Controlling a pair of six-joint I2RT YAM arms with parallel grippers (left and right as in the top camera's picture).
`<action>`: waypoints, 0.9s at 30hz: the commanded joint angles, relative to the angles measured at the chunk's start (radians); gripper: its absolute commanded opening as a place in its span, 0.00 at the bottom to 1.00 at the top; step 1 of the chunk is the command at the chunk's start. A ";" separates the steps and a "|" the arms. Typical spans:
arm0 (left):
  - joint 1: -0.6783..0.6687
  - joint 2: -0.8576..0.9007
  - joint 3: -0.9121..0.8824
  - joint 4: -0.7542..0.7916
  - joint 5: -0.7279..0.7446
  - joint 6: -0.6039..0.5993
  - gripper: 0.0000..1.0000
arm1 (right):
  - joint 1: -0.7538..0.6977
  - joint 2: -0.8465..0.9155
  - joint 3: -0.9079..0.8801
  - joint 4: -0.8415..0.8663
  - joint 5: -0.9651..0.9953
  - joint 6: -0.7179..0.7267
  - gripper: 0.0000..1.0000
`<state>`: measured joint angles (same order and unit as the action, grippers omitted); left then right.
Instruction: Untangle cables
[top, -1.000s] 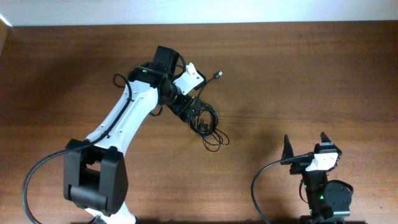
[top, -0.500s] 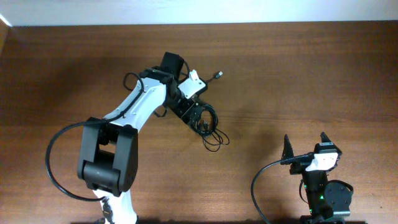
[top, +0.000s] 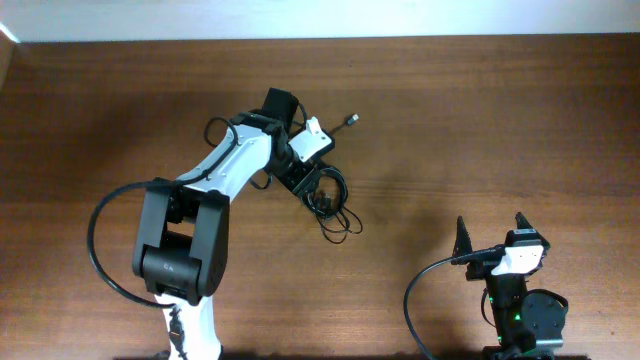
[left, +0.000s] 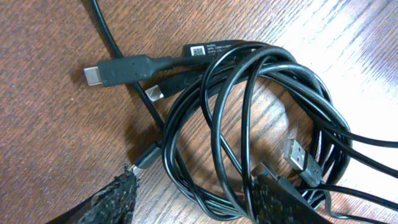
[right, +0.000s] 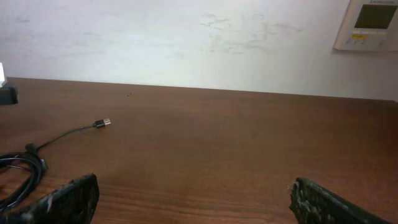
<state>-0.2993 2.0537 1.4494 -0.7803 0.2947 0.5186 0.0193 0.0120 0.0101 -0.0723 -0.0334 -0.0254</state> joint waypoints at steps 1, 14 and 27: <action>-0.002 0.007 0.011 0.002 -0.003 0.006 0.54 | 0.008 -0.006 -0.005 -0.007 0.012 0.008 0.99; -0.002 0.007 0.010 0.002 -0.002 0.006 0.00 | 0.008 -0.006 -0.005 -0.007 0.012 0.008 0.99; -0.002 -0.036 0.083 -0.044 0.000 -0.035 0.00 | 0.008 -0.006 -0.005 -0.007 0.012 0.008 0.99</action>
<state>-0.2993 2.0533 1.4853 -0.8120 0.2947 0.4961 0.0193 0.0120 0.0101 -0.0723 -0.0330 -0.0261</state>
